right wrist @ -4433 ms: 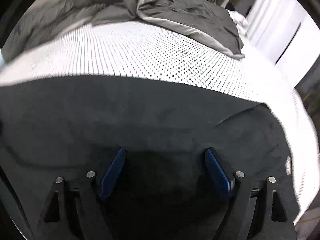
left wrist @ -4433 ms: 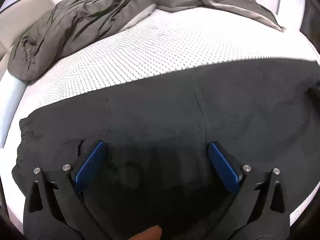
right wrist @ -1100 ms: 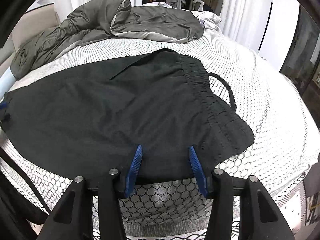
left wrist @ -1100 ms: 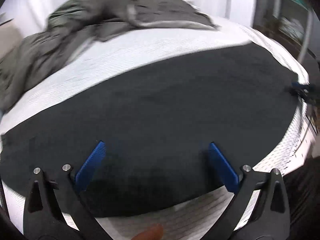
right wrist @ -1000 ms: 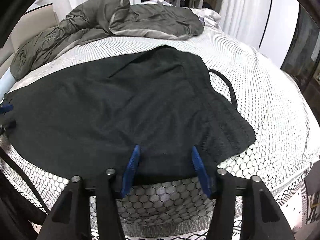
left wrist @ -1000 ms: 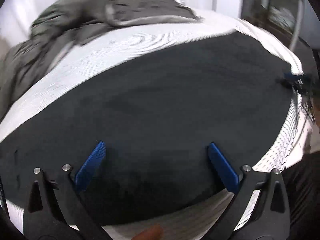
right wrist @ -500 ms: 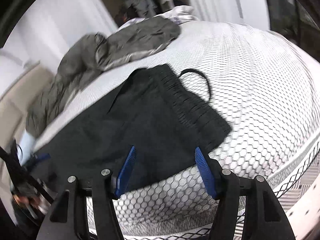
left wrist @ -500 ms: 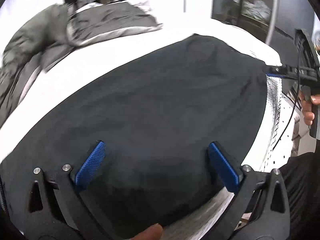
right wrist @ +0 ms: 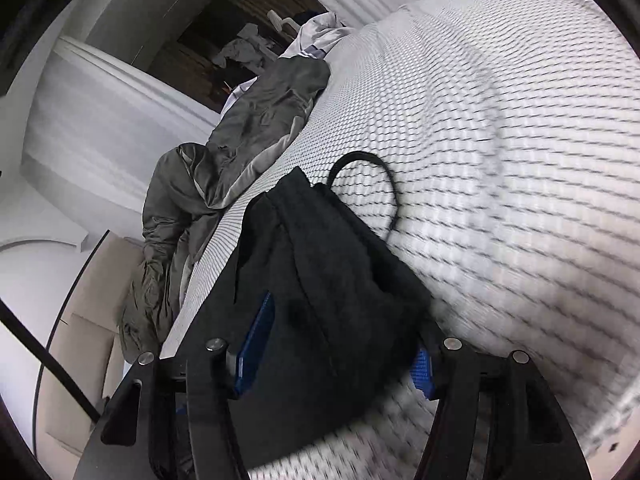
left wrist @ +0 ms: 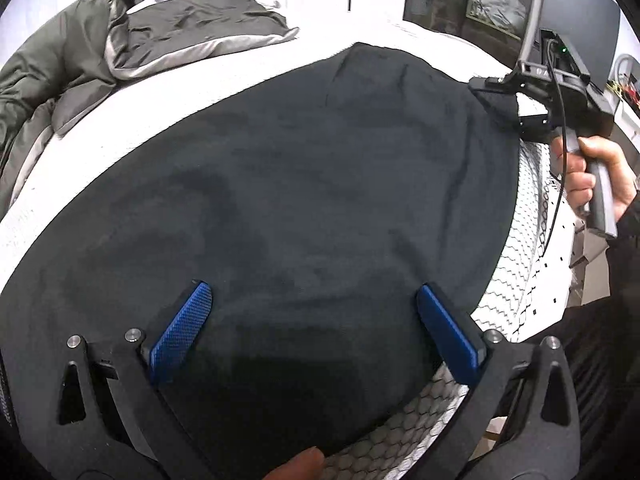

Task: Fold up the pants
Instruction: 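Lift the waistband with the right gripper and fold it over the pants, then grasp the folded waistband with the left gripper while the right gripper lifts the pants corner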

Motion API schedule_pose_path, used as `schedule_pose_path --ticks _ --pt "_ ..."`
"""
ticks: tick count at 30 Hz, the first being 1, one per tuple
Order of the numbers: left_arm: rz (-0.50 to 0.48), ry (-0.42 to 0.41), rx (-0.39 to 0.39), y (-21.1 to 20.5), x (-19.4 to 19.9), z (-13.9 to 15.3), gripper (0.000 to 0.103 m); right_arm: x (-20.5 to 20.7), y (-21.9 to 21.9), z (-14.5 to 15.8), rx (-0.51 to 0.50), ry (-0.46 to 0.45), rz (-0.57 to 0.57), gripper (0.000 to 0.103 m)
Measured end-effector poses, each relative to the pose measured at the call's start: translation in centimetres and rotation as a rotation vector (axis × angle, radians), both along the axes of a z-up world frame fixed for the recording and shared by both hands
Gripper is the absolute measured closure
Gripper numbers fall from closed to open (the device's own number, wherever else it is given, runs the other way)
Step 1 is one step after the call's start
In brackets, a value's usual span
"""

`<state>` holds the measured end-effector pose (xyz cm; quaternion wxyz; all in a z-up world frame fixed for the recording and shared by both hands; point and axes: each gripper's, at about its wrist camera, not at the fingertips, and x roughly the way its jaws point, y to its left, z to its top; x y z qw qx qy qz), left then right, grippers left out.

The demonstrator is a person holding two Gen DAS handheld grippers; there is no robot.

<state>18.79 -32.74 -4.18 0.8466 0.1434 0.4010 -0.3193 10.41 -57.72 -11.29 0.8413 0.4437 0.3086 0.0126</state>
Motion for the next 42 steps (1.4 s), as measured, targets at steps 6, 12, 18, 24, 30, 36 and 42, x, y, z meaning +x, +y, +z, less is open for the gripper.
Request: schedule_pose_path --ticks 6,12,18,24,30,36,42 --pt "0.085 -0.019 -0.051 4.4 0.2 1.8 0.001 1.2 1.9 1.6 -0.090 -0.060 -0.022 0.086" --pt "0.297 -0.030 -0.112 13.9 2.9 2.8 0.001 1.7 8.4 9.4 -0.249 -0.242 0.073 0.088" --pt "0.553 -0.043 -0.171 26.5 4.8 2.8 0.001 6.4 23.3 15.6 -0.371 -0.413 0.408 0.088" --pt "0.801 -0.067 -0.286 38.5 4.5 1.9 0.001 11.5 39.9 15.1 -0.399 -0.455 0.798 0.061" --pt "0.721 -0.027 -0.285 38.5 4.5 1.1 0.001 11.9 46.9 7.6 -0.646 -0.192 1.068 0.036" --pt "0.392 -0.029 -0.086 28.7 3.4 -0.2 0.001 9.7 38.5 7.4 -0.717 -0.137 0.810 0.035" --pt "0.371 0.068 -0.032 28.6 4.5 -1.5 0.001 6.1 30.9 3.2 -0.796 0.016 0.692 0.064"
